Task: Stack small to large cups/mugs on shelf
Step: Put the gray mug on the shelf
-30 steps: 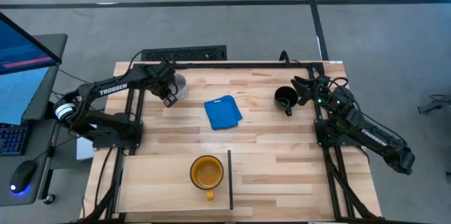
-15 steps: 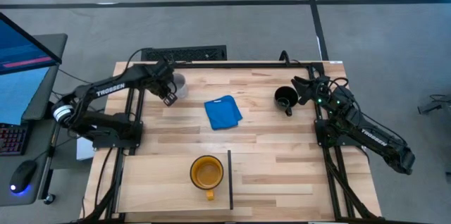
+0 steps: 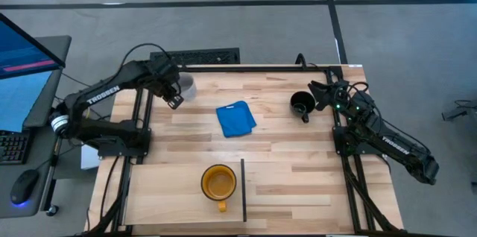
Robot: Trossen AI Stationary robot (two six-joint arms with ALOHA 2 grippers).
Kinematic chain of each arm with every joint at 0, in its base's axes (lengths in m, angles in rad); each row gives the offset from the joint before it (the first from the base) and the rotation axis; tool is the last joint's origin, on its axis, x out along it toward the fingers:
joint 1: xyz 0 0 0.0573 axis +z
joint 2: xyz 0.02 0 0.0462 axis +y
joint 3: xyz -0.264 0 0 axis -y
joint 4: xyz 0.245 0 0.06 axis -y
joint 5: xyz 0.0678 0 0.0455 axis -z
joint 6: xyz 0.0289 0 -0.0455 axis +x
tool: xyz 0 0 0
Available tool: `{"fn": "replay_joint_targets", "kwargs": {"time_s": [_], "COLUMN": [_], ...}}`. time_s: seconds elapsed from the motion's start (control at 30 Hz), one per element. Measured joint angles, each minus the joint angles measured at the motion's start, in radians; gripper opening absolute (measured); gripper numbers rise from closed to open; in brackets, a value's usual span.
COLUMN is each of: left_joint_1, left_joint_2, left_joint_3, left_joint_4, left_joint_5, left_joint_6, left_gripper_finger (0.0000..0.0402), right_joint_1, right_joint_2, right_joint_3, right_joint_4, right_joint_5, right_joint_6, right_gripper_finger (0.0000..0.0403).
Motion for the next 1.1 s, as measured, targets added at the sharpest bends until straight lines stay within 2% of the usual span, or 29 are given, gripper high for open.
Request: {"fn": "replay_joint_targets", "kwargs": {"time_s": [0.27, 0.63, 0.8, 0.97, 1.1], "left_joint_1": [-0.153, -0.432, -0.56, -0.673, -0.76], "left_joint_2": [-0.068, -0.157, -0.166, -0.163, -0.148], "left_joint_3": [0.059, 0.061, 0.061, 0.081, 0.159], "left_joint_4": [-0.031, -0.046, -0.043, -0.039, -0.047], "left_joint_5": [-0.023, -0.169, -0.191, -0.193, -0.269], "left_joint_6": [-0.197, -0.664, -0.827, -0.926, -0.96], "left_gripper_finger": [0.0047, 0.0047, 0.0047, 0.0047, 0.0047], "right_joint_1": [-0.001, -0.001, -0.001, -0.001, -0.001], "right_joint_2": [0.0, 0.0, 0.0, 0.0, 0.0], "right_joint_3": [0.0, 0.0, 0.0, 0.0, 0.0], "right_joint_4": [0.0, 0.008, 0.006, -0.004, -0.011], "right_joint_5": [0.031, 0.031, 0.03, 0.029, 0.029], "right_joint_6": [-0.007, -0.007, -0.008, -0.01, -0.011], "right_gripper_finger": [0.0202, 0.0202, 0.0202, 0.0202, 0.0202]}}
